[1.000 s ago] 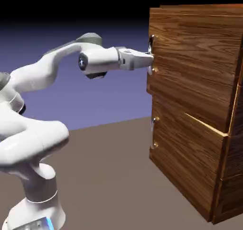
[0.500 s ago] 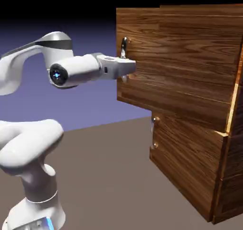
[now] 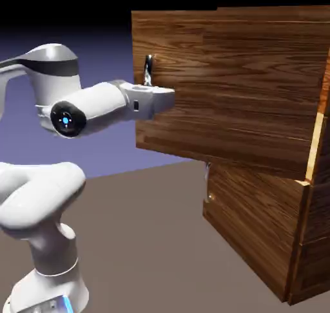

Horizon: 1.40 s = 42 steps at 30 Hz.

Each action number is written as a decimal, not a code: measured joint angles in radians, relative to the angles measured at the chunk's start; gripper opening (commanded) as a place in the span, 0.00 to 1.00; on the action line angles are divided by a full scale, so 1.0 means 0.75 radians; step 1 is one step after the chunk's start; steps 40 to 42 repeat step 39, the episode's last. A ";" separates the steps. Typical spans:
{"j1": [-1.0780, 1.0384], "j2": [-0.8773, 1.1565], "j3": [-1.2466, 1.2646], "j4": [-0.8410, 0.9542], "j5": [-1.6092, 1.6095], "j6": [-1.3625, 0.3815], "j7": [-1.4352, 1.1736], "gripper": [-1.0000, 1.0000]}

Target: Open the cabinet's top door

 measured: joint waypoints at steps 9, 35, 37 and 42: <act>0.083 0.295 -0.435 0.185 -0.397 -0.310 -0.145 0.00; 1.192 1.055 -1.614 1.250 -0.962 -1.180 -0.439 0.00; 1.289 1.052 -1.688 1.312 -0.977 -1.212 -0.432 0.00; 1.386 1.039 -1.759 1.374 -0.993 -1.239 -0.418 0.00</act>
